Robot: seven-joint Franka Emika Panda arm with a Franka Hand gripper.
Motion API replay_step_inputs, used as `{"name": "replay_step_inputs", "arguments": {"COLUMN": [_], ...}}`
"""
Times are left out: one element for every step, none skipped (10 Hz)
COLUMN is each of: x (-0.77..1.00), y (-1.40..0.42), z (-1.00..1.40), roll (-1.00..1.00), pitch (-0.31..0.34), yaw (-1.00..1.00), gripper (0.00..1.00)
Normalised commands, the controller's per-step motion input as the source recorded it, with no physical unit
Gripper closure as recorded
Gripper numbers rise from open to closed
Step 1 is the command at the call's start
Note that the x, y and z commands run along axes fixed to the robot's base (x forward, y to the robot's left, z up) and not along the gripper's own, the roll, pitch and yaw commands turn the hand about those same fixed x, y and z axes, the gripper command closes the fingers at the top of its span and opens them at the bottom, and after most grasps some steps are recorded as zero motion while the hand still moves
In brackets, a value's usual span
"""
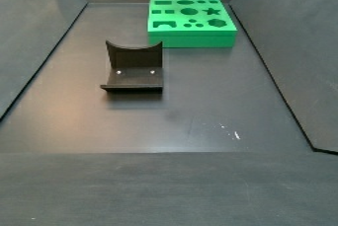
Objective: Insert the square-circle object.
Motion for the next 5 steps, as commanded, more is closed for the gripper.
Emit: {"name": "replay_step_inputs", "arguments": {"x": [0.00, 0.00, -0.04, 0.00, 0.00], "y": [-0.91, -1.00, -0.92, -0.59, -0.15], "z": [-0.24, -0.29, -0.38, -0.27, -0.15], "roll": [0.04, 0.04, 0.03, 0.02, 0.04], "pitch": [-0.066, -0.087, -0.061, 0.000, 0.000], "yaw": [-0.41, -0.32, -0.37, -0.70, -0.98], "gripper": [1.00, 1.00, 1.00, 1.00, 1.00]}}
